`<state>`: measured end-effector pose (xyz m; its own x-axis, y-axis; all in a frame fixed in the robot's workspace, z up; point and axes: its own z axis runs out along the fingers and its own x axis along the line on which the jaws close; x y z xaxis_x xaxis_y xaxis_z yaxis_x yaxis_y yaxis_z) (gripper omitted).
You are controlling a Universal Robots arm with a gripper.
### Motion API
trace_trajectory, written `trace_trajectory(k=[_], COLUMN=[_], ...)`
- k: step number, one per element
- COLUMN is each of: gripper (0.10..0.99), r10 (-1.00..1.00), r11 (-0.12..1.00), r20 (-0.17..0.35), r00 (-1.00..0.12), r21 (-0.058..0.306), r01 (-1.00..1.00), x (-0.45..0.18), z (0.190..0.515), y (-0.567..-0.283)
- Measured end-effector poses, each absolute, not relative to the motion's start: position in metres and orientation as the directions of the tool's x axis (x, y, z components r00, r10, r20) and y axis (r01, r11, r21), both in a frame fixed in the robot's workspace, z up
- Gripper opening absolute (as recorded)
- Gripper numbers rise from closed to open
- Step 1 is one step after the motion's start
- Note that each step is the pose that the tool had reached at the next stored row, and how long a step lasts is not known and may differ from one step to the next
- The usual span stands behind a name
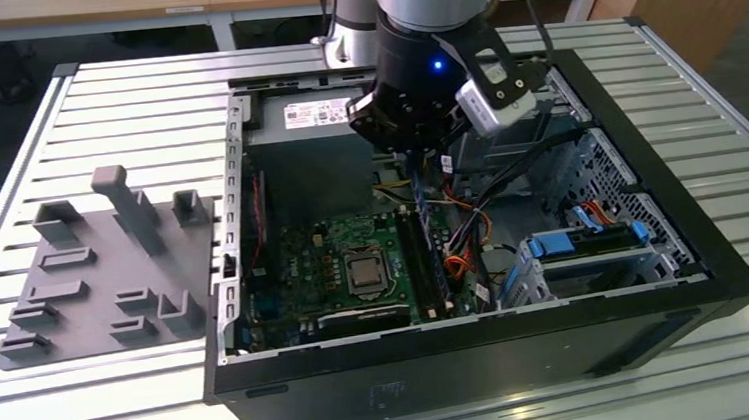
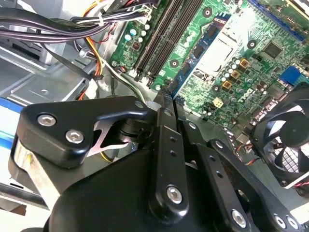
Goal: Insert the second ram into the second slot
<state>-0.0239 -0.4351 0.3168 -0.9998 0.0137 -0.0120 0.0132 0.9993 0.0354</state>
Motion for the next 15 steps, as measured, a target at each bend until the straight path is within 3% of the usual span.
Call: trace_trajectory(k=[15], gripper=[0.137], r10=[0.014], r11=[0.999], r20=[-0.012], r00=[-1.0], r21=[0.035], r01=[0.013], x=[-0.023], z=[0.305], y=[-0.435])
